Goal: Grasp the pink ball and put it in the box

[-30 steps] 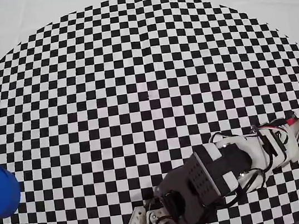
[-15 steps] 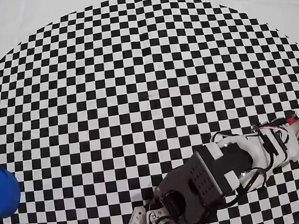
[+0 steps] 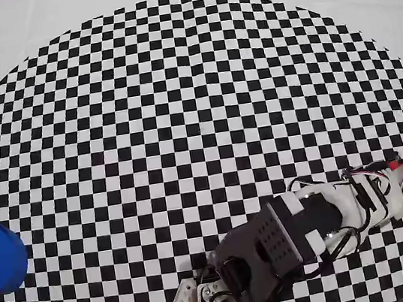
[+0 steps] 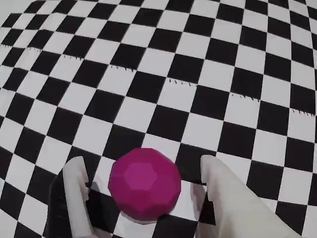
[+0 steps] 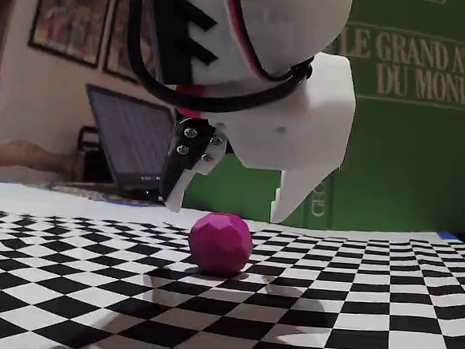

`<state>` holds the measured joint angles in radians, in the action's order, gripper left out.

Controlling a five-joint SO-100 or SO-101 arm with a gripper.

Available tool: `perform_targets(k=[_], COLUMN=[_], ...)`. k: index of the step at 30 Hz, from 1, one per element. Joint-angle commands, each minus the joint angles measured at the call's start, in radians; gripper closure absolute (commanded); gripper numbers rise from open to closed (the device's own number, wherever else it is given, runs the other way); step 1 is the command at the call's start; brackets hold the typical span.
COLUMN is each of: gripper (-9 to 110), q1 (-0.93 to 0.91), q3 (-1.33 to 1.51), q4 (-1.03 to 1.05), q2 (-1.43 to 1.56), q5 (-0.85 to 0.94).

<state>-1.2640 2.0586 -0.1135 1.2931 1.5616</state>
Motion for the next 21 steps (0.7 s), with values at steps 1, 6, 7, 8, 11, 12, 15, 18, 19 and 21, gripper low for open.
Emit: perform_targets(k=[1, 6, 7, 8, 11, 12, 15, 18, 19, 21], gripper=[75, 75, 75, 75, 75, 75, 75, 75, 75, 75], q1=[-0.012, -0.012, -0.012, -0.012, -0.012, -0.011, -0.009, -0.009, -0.009, -0.009], q3=[-0.044, -0.055, -0.055, -0.057, -0.063, -0.064, -0.074, -0.081, -0.084, -0.089], q4=[-0.015, -0.018, -0.018, -0.018, -0.018, -0.018, -0.017, -0.017, -0.017, -0.015], q2=[-0.003, -0.017, -0.018, -0.020, -0.028, -0.029, -0.040, -0.049, -0.054, -0.060], q5=[0.008, 0.008, 0.008, 0.008, 0.008, 0.008, 0.008, 0.008, 0.008, 0.008])
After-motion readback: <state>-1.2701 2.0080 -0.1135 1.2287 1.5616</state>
